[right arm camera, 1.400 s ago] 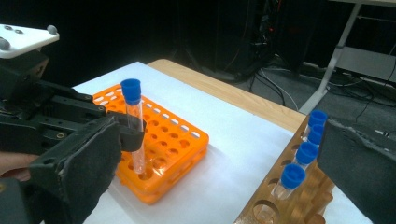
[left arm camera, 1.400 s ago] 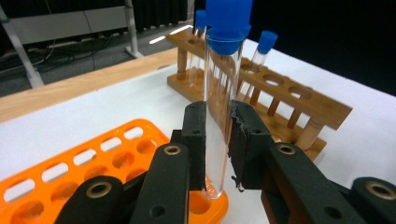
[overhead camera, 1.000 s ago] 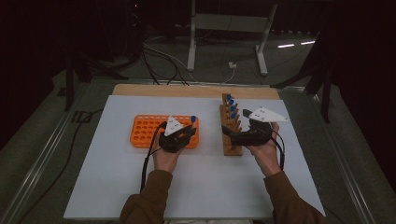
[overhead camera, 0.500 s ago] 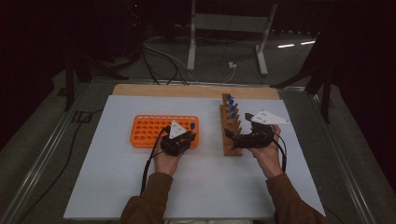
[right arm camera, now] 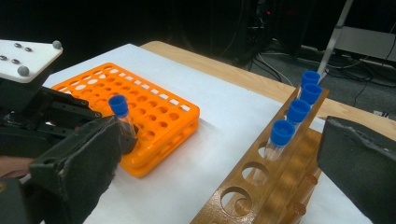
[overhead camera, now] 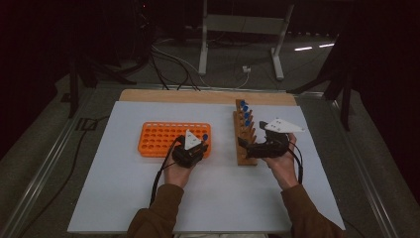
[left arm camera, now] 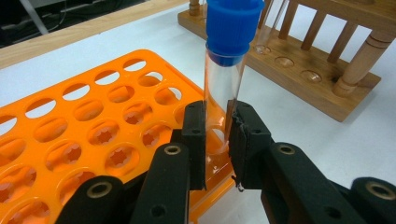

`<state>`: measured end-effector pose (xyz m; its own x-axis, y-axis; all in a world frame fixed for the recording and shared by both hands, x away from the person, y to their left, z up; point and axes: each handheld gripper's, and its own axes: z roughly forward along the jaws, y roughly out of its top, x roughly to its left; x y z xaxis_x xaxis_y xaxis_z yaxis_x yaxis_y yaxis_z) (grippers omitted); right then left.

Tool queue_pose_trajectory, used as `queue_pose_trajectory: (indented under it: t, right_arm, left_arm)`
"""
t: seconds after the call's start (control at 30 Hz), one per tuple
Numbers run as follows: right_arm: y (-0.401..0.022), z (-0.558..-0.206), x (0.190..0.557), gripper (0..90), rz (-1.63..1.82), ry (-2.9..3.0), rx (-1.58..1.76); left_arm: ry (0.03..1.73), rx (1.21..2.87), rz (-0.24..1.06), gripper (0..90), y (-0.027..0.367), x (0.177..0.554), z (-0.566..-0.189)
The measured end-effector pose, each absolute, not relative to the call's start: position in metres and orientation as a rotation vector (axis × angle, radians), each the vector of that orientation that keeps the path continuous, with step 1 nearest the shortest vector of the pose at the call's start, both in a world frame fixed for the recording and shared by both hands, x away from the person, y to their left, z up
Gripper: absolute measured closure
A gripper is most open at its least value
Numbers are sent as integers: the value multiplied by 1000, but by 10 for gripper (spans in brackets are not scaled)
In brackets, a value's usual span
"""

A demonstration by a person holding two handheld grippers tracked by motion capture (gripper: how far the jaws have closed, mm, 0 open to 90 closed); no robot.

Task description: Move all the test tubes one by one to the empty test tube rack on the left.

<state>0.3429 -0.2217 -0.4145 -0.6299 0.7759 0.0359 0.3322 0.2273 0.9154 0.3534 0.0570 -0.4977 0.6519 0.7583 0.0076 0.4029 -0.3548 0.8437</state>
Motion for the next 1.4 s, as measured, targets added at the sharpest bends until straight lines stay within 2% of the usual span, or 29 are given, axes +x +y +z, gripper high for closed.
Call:
queue_pose_trajectory:
  t: [0.17, 0.37, 0.5, 0.7, 0.83, 1.0, 1.1, 1.13, 1.17, 1.4]
  right_arm:
    - [-221, -416, 345, 3, 1375, 2077, 1026]
    - [-221, -417, 348, 6, 1363, 2079, 1037]
    - [-220, -418, 351, 24, 1353, 2076, 1047]
    - [-221, -420, 358, 46, 1339, 2061, 1078]
    - [-222, -422, 363, 119, 1338, 2069, 1092]
    - [-223, -423, 370, 206, 1332, 2047, 1108]
    - [-225, -424, 375, 313, 1346, 2028, 1110]
    - [-226, -427, 379, 406, 1349, 2021, 1119]
    - [-226, -427, 379, 406, 1349, 2021, 1119]
    - [-224, -442, 392, 590, 1287, 2069, 1157]
  left_arm:
    - [920, 1967, 476, 755, 59, 354, -497]
    - [916, 1890, 444, 543, 68, 350, -487]
    - [919, 1851, 416, 450, 79, 346, -478]
    - [946, 1811, 461, 159, 96, 332, -461]
    - [975, 1791, 476, 26, 110, 323, -452]
    - [978, 1781, 511, 8, 122, 312, -448]
    - [976, 1767, 491, 8, 127, 307, -449]
    - [976, 1757, 488, 8, 128, 306, -451]
    - [977, 1758, 482, 8, 128, 306, -451]
    - [983, 1752, 492, 9, 134, 307, -450]
